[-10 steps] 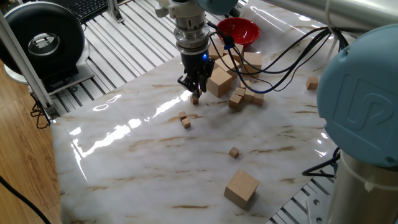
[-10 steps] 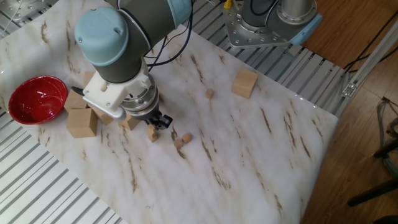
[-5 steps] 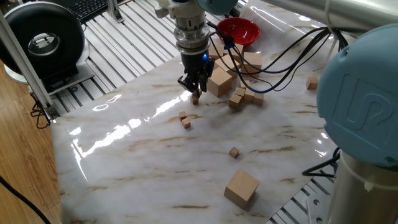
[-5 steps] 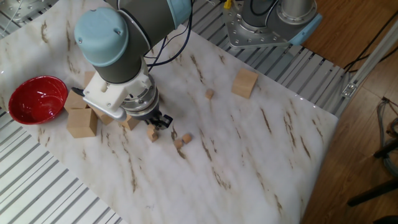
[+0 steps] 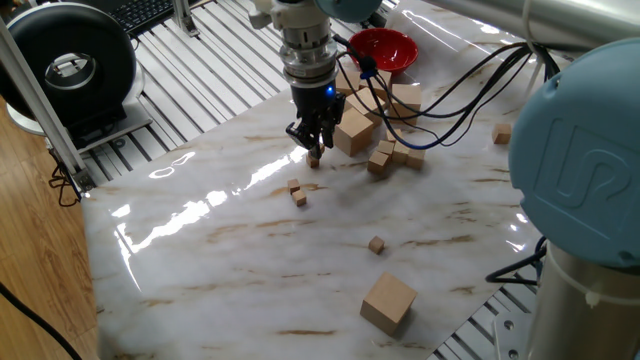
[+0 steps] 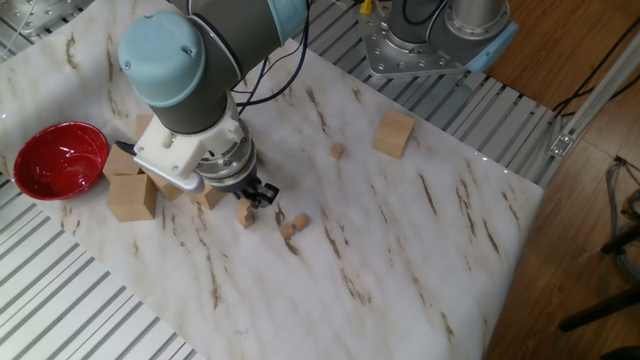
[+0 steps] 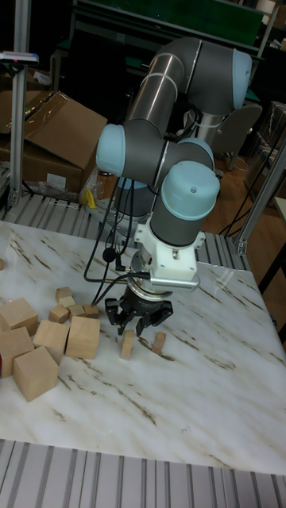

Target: Stack the blocks in a vertical line of five

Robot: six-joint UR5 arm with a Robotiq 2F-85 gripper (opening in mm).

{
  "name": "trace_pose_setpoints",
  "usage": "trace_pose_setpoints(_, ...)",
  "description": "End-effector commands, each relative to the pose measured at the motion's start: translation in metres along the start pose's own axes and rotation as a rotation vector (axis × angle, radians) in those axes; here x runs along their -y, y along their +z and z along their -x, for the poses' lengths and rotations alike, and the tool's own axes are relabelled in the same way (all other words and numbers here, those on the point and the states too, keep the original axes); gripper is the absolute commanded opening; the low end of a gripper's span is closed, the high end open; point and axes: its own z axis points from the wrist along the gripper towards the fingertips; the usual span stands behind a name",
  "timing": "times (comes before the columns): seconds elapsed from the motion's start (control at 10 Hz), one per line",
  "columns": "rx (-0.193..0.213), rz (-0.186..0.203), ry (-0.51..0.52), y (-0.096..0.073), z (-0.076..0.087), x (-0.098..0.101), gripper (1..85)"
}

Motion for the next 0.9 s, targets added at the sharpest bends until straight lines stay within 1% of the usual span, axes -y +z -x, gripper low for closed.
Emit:
trace_pose_setpoints(0.0, 0.008, 0.01, -0.021, -0.002, 0.002, -0.002, 40.3)
trace_pose_setpoints(0.3, -0.011, -0.02, -0.07, -0.007, -0.005, 0.006, 45.7)
trace_pose_setpoints(0.4, -0.015, -0.032, -0.079, -0.008, -0.007, 0.009, 46.3)
trace_pose_setpoints(0.6, -0.017, -0.039, -0.085, -0.01, -0.007, 0.01, 46.3)
trace_pose_setpoints(0.7, -0.02, -0.057, -0.095, -0.013, -0.008, 0.013, 46.3)
trace_pose_setpoints(0.8, -0.022, -0.066, -0.096, -0.016, -0.008, 0.014, 46.3)
